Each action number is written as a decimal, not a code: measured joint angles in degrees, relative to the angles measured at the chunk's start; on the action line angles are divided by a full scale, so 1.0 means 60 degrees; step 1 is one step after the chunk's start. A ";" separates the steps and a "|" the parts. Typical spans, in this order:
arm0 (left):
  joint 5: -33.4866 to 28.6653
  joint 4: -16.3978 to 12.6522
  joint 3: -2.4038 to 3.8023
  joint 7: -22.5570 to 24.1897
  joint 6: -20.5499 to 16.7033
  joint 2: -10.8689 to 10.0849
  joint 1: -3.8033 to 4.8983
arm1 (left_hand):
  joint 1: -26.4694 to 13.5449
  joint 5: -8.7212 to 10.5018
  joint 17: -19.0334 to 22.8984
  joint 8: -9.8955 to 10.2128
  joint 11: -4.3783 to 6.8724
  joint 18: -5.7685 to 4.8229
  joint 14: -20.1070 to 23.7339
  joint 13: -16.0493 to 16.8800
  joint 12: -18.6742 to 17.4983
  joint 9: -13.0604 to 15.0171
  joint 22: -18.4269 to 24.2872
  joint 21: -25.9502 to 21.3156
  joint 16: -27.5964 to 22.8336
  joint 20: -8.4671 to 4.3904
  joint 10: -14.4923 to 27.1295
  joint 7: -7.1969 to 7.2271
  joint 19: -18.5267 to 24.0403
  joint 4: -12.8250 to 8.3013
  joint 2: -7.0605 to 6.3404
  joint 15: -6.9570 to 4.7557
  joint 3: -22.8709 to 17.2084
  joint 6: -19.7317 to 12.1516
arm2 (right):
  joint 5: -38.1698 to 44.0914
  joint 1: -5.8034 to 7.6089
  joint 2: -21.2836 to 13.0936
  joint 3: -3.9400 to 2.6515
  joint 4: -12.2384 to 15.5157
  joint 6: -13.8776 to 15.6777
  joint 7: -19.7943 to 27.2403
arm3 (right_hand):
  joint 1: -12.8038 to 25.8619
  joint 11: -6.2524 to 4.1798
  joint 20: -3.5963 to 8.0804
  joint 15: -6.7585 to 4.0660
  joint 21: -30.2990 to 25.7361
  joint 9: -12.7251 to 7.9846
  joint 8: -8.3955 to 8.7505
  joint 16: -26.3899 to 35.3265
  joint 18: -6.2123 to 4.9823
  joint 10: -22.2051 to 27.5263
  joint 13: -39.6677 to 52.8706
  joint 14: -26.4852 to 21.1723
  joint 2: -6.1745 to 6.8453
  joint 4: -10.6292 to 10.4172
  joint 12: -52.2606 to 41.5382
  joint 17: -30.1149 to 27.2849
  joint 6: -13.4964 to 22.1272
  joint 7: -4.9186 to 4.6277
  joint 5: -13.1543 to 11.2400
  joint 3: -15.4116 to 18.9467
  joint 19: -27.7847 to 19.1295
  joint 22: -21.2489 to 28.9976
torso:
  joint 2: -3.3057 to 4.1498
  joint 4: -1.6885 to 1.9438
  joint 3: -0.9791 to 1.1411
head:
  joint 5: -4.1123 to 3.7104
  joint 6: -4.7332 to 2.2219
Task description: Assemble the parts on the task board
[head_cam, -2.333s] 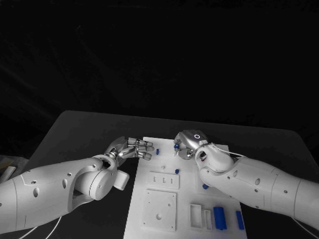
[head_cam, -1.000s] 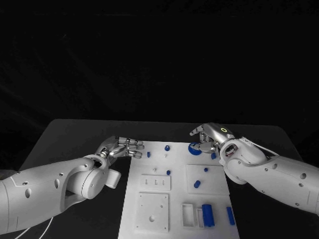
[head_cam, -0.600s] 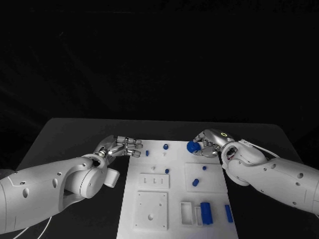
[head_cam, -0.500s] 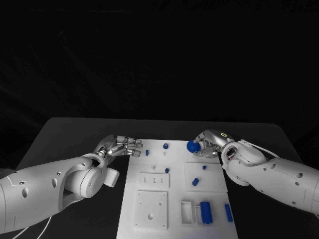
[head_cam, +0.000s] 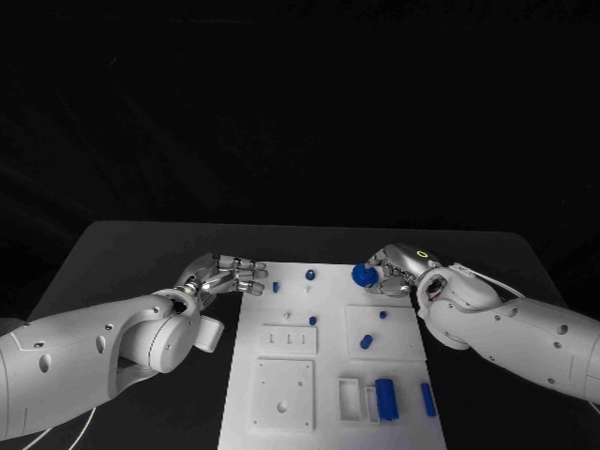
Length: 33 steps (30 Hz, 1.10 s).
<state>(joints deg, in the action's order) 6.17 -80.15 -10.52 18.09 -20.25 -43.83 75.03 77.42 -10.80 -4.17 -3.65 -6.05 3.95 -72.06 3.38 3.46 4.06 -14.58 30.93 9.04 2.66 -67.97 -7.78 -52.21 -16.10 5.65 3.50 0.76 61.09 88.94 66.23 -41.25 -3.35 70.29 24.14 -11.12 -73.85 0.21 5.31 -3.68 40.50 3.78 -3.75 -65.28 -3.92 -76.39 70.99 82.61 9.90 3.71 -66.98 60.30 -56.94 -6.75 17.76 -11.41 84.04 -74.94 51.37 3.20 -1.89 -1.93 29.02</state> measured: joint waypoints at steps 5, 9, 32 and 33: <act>0.0000 0.0005 0.0000 0.0000 0.0002 0.0000 -0.0002 | 0.0000 0.0000 0.0000 0.0000 0.0000 0.0000 0.0000 0.0000 0.0000 0.0000 0.0007 0.0000 0.0000 0.0000 0.0000 0.0000 0.0000 0.0000 0.0000 0.0000 0.0000 0.0000 | -0.0120 -0.0015 -0.0025 -0.0016 0.0016 0.0024 0.0011 | 0.0055 -0.0019 0.0000 -0.0030 0.0140 0.0015 -0.0002 -0.0048 0.0000 -0.0085 0.0101 0.0031 -0.0055 -0.0117 -0.0119 0.0057 -0.0052 0.0050 0.0099 0.0065 0.0000 0.0001 | -0.0005 0.0000 -0.0003 | -0.0002 0.0003; -0.0001 0.0007 0.0000 0.0000 0.0005 -0.0003 -0.0002 | 0.0000 0.0000 0.0000 0.0000 0.0000 0.0000 0.0000 0.0000 0.0000 0.0000 0.0024 0.0000 0.0000 0.0000 0.0000 0.0000 0.0000 0.0000 0.0000 0.0000 0.0000 0.0000 | -0.0338 -0.0017 -0.0057 -0.0045 0.0020 0.0033 0.0042 | 0.0057 -0.0019 0.0000 -0.0030 0.0213 0.0009 -0.0002 -0.0048 0.0000 -0.0085 0.0141 0.0031 -0.0057 -0.0200 -0.0139 0.0085 -0.0052 0.0050 0.0260 0.0148 0.0000 0.0001 | -0.0005 -0.0006 -0.0005 | -0.0003 0.0001; -0.0005 0.0001 0.0000 0.0001 0.0009 -0.0006 -0.0004 | 0.0000 0.0000 0.0000 0.0000 0.0000 0.0000 0.0000 0.0000 0.0000 0.0000 0.0023 0.0000 0.0000 0.0000 0.0000 0.0000 0.0000 0.0000 0.0000 0.0000 0.0000 0.0000 | -0.1362 -0.0019 0.0080 -0.0136 -0.0367 0.0451 0.0333 | 0.0142 -0.0019 0.0001 -0.0030 0.0605 0.0008 -0.0002 -0.0132 -0.0093 -0.0186 0.0339 0.0031 -0.0142 -0.0113 -0.0361 0.0168 -0.0193 0.0085 0.0036 0.0167 0.0000 0.0003 | -0.0009 0.0000 -0.0015 | -0.0044 -0.0059; -0.0005 0.0000 0.0000 0.0001 0.0009 -0.0006 -0.0004 | 0.0000 0.0000 0.0000 0.0000 0.0000 0.0000 0.0000 0.0000 0.0000 0.0000 0.0023 0.0000 0.0000 0.0000 0.0000 0.0000 0.0000 0.0000 0.0000 0.0000 0.0000 0.0000 | -0.1352 -0.0019 0.0093 -0.0137 -0.0383 0.0441 0.0327 | 0.0142 -0.0019 0.0001 -0.0030 0.0605 0.0008 -0.0002 -0.0132 -0.0092 -0.0186 0.0339 0.0031 -0.0142 -0.0102 -0.0361 0.0168 -0.0202 0.0094 0.0036 0.0156 0.0000 0.0003 | -0.0009 0.0000 -0.0015 | -0.0044 -0.0058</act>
<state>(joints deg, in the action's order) 6.14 -80.15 -10.52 18.09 -20.20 -43.86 75.01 77.42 -10.80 -4.17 -3.65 -6.05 3.95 -72.06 3.38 3.46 4.06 -14.44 30.93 9.04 2.66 -67.97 -7.78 -52.21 -16.10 5.65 3.50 0.75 61.09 80.83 66.12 -40.69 -4.17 67.99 26.78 -9.16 -73.00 0.10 5.31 -3.86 44.13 3.83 -3.76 -66.08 -4.47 -77.51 73.02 82.79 9.04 3.10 -69.14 61.31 -58.15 -6.19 17.97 -10.48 84.04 -74.92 51.31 3.20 -1.98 -2.19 28.67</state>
